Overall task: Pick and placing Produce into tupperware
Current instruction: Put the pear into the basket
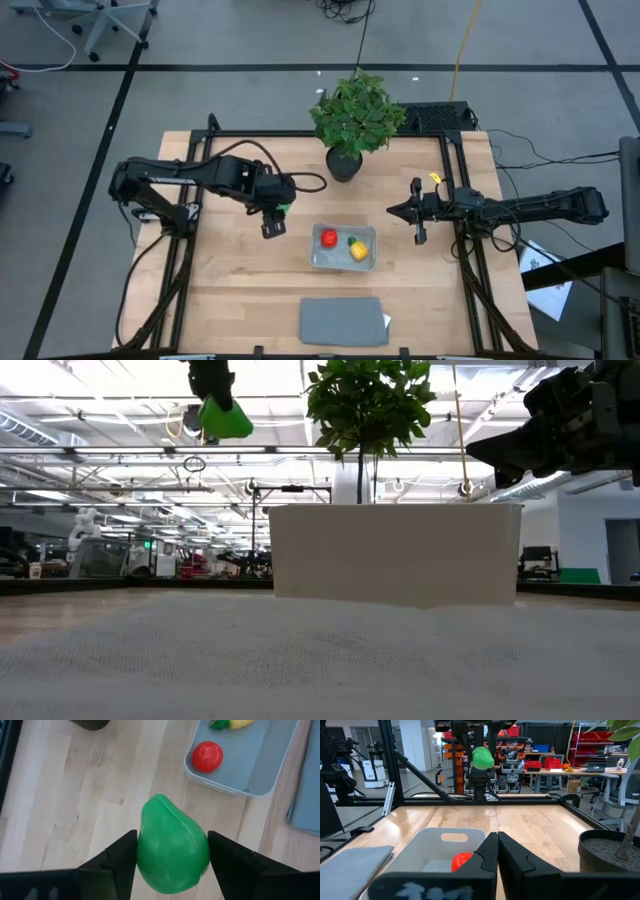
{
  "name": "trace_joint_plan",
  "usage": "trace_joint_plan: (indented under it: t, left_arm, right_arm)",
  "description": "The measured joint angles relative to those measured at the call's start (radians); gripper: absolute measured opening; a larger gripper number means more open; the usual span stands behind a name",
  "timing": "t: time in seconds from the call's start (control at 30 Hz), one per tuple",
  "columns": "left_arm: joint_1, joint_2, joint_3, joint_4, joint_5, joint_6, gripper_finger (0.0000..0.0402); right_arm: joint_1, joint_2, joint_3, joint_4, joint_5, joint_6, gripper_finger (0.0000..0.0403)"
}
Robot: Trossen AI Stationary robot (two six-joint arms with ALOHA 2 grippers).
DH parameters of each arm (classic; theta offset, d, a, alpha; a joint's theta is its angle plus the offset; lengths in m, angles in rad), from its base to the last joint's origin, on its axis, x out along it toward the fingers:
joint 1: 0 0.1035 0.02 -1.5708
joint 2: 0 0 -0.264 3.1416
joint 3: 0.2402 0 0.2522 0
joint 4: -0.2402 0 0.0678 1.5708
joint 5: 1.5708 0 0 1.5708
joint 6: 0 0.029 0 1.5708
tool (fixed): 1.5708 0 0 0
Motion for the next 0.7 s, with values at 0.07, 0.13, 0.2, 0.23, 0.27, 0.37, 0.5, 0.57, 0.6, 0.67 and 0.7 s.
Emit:
trace_joint_plan:
  t: [0.07,0.13,0.2,0.23,0.27,0.37,0.5,0.57,0.6,0.67,0.7]
  left_arm:
    - [-0.004,0.0,0.0,0.011,0.001,-0.001,0.0214]
    - [-0.008,0.0,0.0,0.028,0.002,-0.005,0.0214]
    - [-0.011,0.0,0.0,0.041,0.005,-0.005,0.0214]
    - [-0.012,0.0,0.0,0.041,0.01,-0.005,0.0214]
    - [-0.013,0.0,0.0,0.044,0.014,-0.006,0.0214]
    - [-0.02,0.0,0.0,0.071,0.022,-0.004,0.0214]
    - [-0.042,0.0,0.0,0.159,0.039,0.022,0.0214]
    - [-0.051,0.0,0.0,0.201,0.049,0.044,0.0214]
    - [-0.056,0.0,0.0,0.219,0.05,0.053,0.0214]
    - [-0.062,0.0,0.0,0.244,0.05,0.067,0.0214]
    - [-0.065,0.003,0.0,0.251,0.05,0.075,0.0214]
  right_arm:
    - [0.0,0.0,0.0,0.0,0.0,0.0,0.0]
    - [0.0,0.0,0.0,0.0,0.0,0.004,0.0]
    - [0.0,0.0,0.0,0.0,0.0,0.015,0.0]
    - [0.0,0.0,0.0,0.0,0.0,0.019,0.0]
    - [0.0,0.0,0.0,0.0,0.0,0.022,0.0]
    - [0.0,0.0,0.0,0.0,0.0,0.021,0.0]
    - [0.0,0.0,0.0,0.0,0.0,0.007,0.0]
    - [0.0,0.0,0.0,0.001,0.0,0.0,0.0]
    - [0.0,0.0,0.0,0.002,0.0,0.0,0.0]
    - [0.0,0.0,0.0,0.007,0.0,0.0,0.0]
    - [0.0,0.0,0.0,0.007,0.0,0.0,0.0]
